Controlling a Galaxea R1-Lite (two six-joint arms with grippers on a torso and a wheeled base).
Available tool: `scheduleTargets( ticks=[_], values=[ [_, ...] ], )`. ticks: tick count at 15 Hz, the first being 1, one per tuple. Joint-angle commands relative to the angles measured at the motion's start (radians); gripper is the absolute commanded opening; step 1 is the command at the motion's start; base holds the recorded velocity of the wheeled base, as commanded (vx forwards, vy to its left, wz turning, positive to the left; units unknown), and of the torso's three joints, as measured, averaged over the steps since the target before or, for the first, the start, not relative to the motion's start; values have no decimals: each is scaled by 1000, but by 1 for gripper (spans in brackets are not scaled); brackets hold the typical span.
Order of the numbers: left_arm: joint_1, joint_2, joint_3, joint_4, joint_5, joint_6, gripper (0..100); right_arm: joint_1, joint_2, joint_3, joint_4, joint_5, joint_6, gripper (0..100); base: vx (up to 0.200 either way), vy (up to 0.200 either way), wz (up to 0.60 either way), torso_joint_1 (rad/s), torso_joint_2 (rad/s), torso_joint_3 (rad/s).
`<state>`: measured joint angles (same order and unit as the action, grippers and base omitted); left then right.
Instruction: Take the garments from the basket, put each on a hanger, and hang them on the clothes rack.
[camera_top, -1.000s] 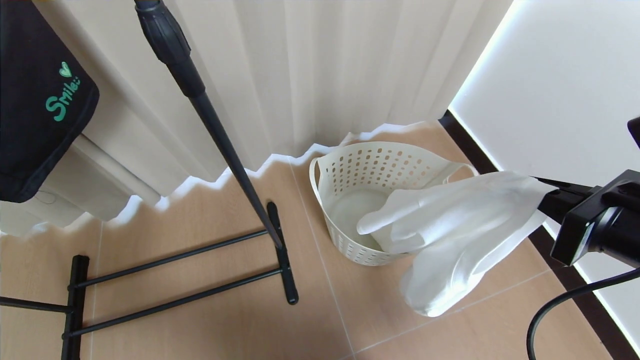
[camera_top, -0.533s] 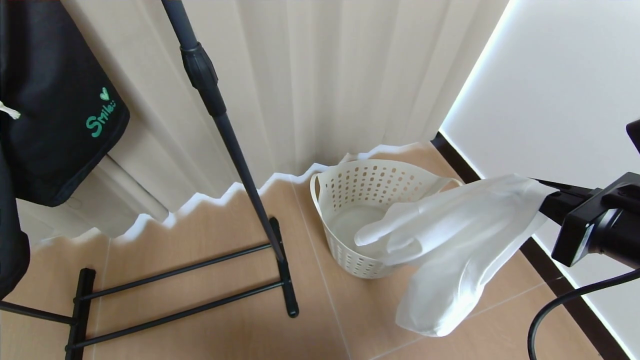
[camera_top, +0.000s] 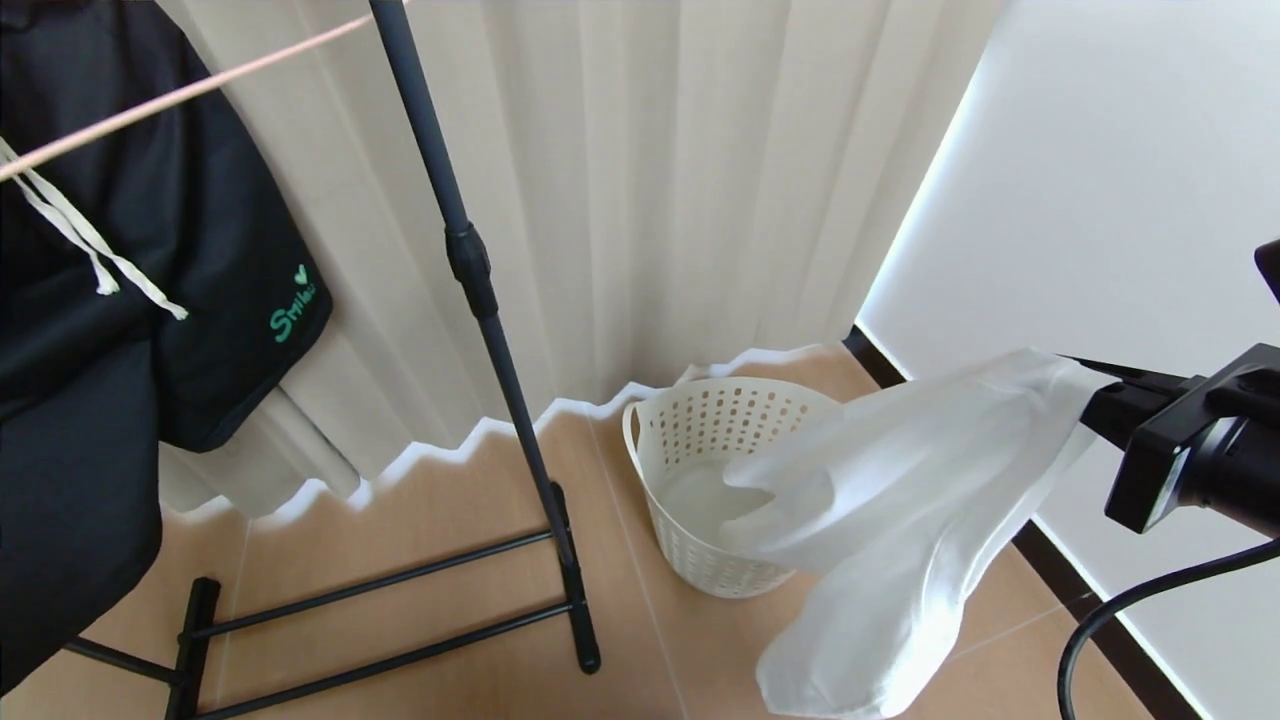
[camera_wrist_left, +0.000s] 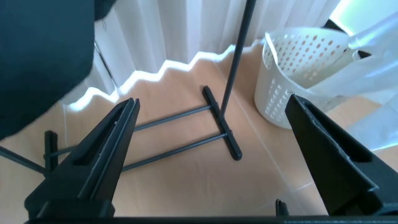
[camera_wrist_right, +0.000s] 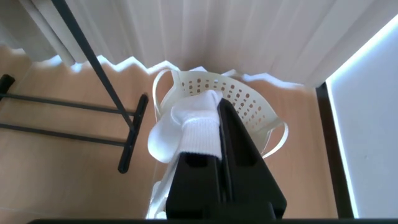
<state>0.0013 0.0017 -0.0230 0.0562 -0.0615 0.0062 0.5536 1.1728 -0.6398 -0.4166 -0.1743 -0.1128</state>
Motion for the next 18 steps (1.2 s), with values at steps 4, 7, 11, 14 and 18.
scheduleTargets(
  ticks=[4, 7, 11, 14, 18],
  values=[
    [0, 1, 0, 1, 0, 0, 100, 0, 2, 0, -1, 1, -1, 0, 0, 0, 0, 107, -453, -151],
    [0, 1, 0, 1, 0, 0, 100, 0, 2, 2, -1, 1, -1, 0, 0, 0, 0, 144, -478, -147],
    [0, 1, 0, 1, 0, 0, 100, 0, 7, 3, -1, 1, 1, 0, 0, 0, 0, 171, -500, -135],
    [0, 1, 0, 1, 0, 0, 100, 0, 7, 3, -1, 2, 1, 0, 0, 0, 0, 203, -535, -137],
    [0, 1, 0, 1, 0, 0, 100, 0, 7, 3, -1, 2, 1, 0, 0, 0, 0, 221, -562, -227]
  ],
)
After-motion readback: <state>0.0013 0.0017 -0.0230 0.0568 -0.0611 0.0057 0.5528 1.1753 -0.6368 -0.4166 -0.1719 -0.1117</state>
